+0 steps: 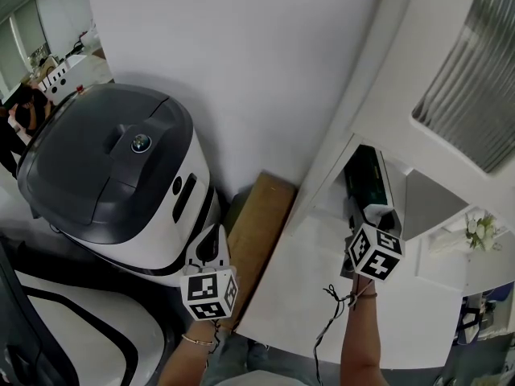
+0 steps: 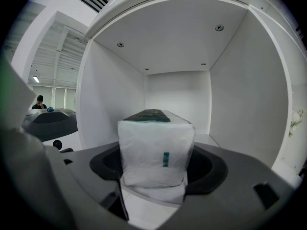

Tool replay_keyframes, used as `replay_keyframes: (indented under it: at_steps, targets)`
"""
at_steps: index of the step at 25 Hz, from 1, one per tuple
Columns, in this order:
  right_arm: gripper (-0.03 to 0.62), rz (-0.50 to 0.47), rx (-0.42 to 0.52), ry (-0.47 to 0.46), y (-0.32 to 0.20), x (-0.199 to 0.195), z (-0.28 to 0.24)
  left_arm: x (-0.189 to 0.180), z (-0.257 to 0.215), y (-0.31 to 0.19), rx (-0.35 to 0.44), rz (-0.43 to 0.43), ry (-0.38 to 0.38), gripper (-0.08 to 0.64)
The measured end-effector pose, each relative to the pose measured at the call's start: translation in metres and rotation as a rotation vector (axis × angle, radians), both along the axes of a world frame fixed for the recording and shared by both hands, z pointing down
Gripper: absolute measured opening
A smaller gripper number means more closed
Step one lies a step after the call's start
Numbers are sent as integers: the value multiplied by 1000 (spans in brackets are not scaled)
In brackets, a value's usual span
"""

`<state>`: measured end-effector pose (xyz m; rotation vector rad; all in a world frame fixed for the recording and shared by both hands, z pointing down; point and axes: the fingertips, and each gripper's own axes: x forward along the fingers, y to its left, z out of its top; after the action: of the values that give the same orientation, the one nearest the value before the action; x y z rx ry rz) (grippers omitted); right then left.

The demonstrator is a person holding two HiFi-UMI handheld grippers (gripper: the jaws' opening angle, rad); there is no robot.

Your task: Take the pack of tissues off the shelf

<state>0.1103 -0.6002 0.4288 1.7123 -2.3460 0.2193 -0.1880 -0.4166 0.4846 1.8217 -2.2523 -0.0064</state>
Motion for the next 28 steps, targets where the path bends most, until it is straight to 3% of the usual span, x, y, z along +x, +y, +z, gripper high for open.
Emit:
replay_keyframes:
  at_steps: [17,28]
  targets:
    - [334,24,68,-8,22,6,-15,8,-8,12,14,19,-6,18]
    - [334,8,90,-48,60,16,-34,29,-20,18,36,76,-9,18]
